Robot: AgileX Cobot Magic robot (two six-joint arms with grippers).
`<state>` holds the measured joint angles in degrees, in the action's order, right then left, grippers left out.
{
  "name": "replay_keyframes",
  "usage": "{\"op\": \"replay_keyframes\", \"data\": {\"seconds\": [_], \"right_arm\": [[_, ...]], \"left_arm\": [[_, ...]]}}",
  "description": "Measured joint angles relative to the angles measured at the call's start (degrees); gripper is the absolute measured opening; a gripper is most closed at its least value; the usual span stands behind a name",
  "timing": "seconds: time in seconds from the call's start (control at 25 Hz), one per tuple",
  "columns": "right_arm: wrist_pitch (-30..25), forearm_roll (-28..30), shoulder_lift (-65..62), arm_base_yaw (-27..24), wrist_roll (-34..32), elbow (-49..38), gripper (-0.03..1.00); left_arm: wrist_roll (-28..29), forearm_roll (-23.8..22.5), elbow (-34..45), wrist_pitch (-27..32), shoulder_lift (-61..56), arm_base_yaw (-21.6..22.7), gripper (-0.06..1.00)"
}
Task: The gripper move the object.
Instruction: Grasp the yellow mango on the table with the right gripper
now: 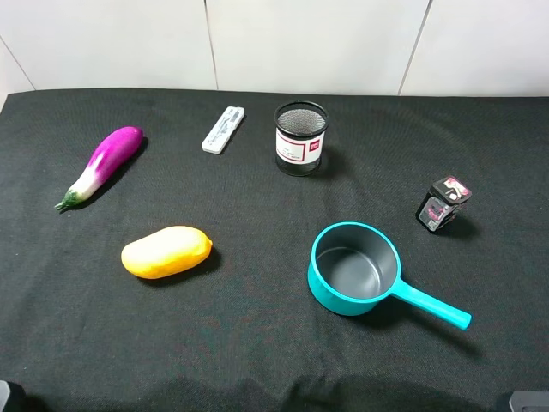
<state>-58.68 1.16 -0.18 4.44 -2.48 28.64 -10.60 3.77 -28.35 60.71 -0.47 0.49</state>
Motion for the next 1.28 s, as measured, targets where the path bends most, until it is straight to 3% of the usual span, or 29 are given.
{"op": "replay_keyframes", "data": {"seconds": [0.4,1.28], "right_arm": [[1.85,-2.92,2.01,0.00,4.31,2.44,0.69],[3.07,-11.61,40.38,0.00,28.73,15.07,0.69]], "left_arm": [[0.00,0.00,0.00,0.00,0.00,0.00,0.99],[0.00,0.00,0.00,0.00,0.00,0.00,0.99]]}}
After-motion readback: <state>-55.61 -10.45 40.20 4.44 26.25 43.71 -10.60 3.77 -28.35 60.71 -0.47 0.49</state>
